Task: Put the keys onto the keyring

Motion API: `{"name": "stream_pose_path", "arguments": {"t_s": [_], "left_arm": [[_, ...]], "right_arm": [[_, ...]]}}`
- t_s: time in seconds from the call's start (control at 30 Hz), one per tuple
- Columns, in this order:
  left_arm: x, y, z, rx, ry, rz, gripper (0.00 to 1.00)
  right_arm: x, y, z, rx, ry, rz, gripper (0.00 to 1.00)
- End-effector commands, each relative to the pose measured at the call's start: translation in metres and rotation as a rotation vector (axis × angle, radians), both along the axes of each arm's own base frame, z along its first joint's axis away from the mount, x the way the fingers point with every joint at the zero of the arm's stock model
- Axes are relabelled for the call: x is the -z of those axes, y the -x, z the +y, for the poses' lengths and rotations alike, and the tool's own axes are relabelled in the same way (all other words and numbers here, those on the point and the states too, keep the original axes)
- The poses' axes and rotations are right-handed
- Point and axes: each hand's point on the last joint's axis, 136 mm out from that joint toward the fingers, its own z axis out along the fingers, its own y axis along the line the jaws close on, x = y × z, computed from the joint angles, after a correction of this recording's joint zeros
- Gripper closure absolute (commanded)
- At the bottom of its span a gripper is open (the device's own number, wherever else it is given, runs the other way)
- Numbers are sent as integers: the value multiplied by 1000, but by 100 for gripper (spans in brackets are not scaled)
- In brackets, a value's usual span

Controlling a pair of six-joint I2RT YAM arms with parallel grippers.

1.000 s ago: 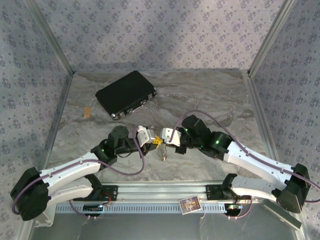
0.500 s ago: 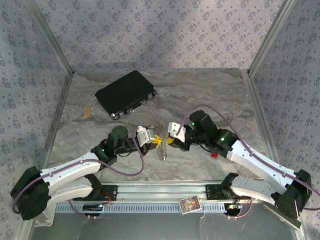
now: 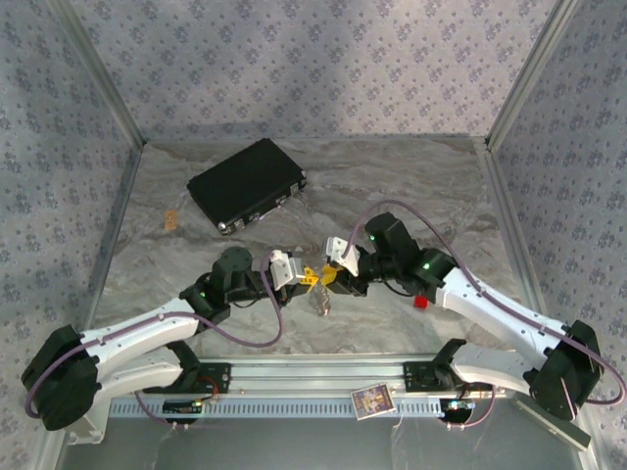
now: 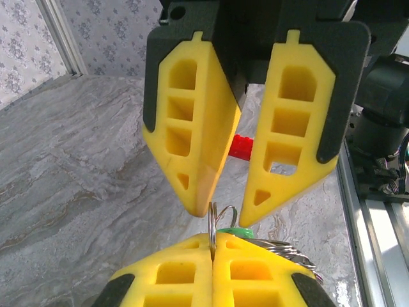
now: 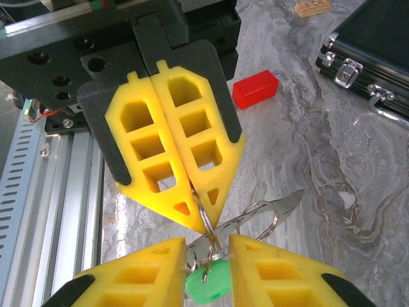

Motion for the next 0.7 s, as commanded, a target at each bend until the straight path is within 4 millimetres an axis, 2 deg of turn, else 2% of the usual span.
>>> {"name": "stream_pose_path", "arguments": {"t_s": [0.0,0.23,0.3,0.37,0.43,0.53,0.67], "left_arm": [[-14,6,-4,47,41,-50,100],[-15,7,-5,56,45,-47,100],[-16,7,-5,56,49,-51,100],[-16,7,-5,54,49,-50,100],[-15,6,-5,48,46,-44,94],[-10,1,-2,12,11,-23,76],[-5,-2,7,-23,-87,-6,71]], "right_arm": [[-2,-3,1,22,-8,4,75],[-2,5,9,-24,-37,53,78],[-3,7,11,-38,-48,58,83],[-5,7,13,-44,-52,56,93],[-6,7,12,-42,-52,49,100],[-6,7,8,-35,-21,26,100],[-1,6,0,-33,98,-27,100]]}}
